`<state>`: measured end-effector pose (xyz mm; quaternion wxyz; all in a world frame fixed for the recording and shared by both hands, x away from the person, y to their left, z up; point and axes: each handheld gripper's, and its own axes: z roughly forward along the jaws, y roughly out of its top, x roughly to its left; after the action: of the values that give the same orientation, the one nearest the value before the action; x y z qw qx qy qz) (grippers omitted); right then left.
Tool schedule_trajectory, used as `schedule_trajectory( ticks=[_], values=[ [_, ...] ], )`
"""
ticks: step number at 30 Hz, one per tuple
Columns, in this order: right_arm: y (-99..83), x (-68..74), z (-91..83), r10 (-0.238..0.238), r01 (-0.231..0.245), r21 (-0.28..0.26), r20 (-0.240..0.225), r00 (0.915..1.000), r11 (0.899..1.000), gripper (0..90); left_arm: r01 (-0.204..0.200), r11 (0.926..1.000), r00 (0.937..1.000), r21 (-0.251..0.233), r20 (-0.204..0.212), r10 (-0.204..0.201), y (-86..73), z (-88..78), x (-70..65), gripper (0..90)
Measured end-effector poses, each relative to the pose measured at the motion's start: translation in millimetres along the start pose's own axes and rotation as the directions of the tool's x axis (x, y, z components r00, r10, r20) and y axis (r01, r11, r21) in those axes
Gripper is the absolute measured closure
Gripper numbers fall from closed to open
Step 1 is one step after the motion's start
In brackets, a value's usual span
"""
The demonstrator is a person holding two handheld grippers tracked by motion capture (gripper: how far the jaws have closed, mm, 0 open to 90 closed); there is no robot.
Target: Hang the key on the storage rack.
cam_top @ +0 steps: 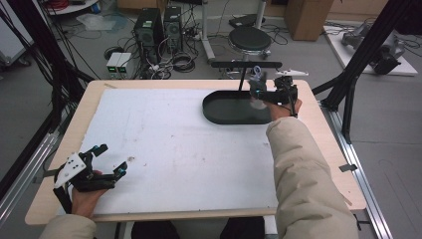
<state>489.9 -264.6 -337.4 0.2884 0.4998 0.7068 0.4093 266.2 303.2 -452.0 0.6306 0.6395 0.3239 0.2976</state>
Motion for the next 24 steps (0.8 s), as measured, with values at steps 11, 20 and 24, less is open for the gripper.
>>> schedule_trajectory(
  ticks=[11, 20, 24],
  values=[
    [-3.7, 7.8, -58.4, -0.077, 0.057, -0.109, -0.192, 0.9784, 0.992, 0.5, 0.003, 0.9999, 1.0000, -0.012, -0.006, -0.003, -0.4, -0.7, -0.2, 1.7],
    [-50.7, 4.9, -101.5, -0.173, 0.098, -0.245, -0.304, 0.9367, 0.965, 0.5, -0.008, 0.9998, 0.9997, -0.017, -0.023, 0.007, -0.7, -0.8, -2.0, 1.7],
    [-82.3, 4.9, -105.7, -0.240, 0.167, -0.244, -0.311, 0.9195, 0.955, 0.5, -0.010, 0.9996, 0.9996, -0.027, -0.028, 0.009, -1.1, -2.2, -2.6, 1.7]
  ],
)
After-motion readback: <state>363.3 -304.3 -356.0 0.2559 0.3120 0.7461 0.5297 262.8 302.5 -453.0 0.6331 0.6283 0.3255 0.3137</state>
